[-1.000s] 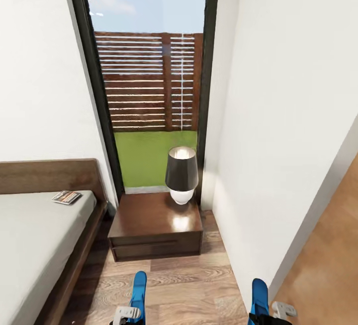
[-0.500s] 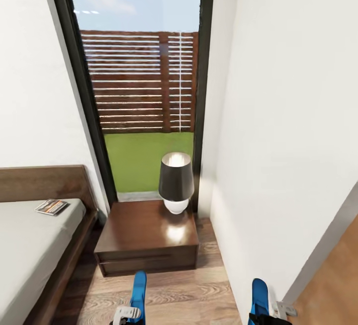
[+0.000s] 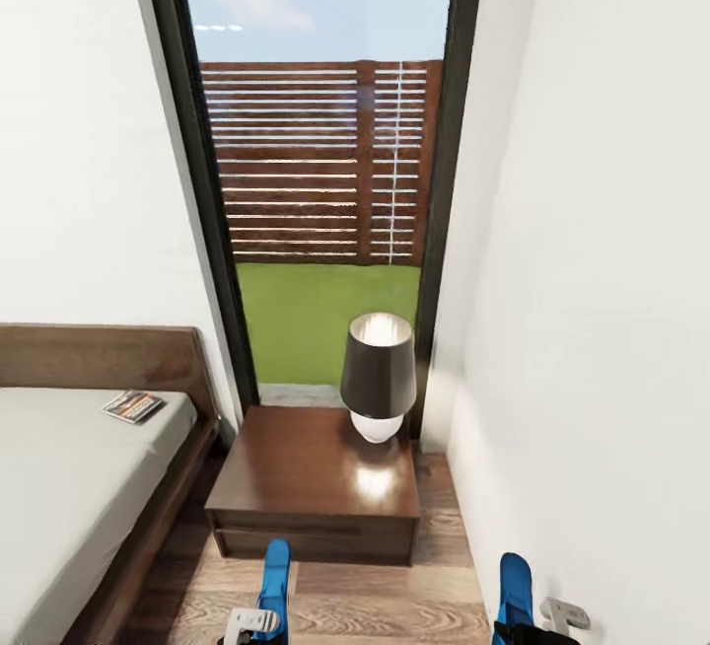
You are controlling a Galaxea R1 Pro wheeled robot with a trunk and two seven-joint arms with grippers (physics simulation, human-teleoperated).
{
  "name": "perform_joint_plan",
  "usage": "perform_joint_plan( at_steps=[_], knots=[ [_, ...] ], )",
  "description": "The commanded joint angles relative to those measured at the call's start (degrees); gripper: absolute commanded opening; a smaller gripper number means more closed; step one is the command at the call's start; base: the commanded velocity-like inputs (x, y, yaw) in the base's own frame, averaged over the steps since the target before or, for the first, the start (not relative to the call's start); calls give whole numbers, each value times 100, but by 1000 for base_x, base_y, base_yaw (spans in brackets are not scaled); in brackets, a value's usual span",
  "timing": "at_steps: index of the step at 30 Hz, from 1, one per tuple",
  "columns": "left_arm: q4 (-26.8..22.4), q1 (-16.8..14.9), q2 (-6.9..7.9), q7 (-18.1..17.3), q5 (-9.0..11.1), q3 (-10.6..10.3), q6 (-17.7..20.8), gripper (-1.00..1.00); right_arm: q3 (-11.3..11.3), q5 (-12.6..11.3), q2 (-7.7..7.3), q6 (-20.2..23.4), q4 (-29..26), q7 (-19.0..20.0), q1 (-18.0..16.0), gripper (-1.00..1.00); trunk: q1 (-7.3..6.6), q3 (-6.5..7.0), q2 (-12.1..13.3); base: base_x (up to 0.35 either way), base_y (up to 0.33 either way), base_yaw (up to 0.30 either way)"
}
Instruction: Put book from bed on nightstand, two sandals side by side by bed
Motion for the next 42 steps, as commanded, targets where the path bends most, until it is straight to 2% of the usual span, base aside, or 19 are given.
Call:
perform_joint_plan(
  at_steps=[1, 10, 42],
  knots=[
    [8, -7, 3, -16, 59, -28, -13, -100, 43, -59, -4, -7, 1, 17, -3, -100, 3, -8, -6, 230, -3, 288],
    [8, -7, 2, -16, 59, -28, -13, -100, 43, -60, -4, -7, 1, 20, -3, -100, 3, -8, -6, 184, 0, 289],
    [8, -7, 2, -16, 59, -28, -15, -100, 43, -56, -2, -7, 1, 0, -3, -100, 3, -8, -6, 3, 0, 290]
  ],
)
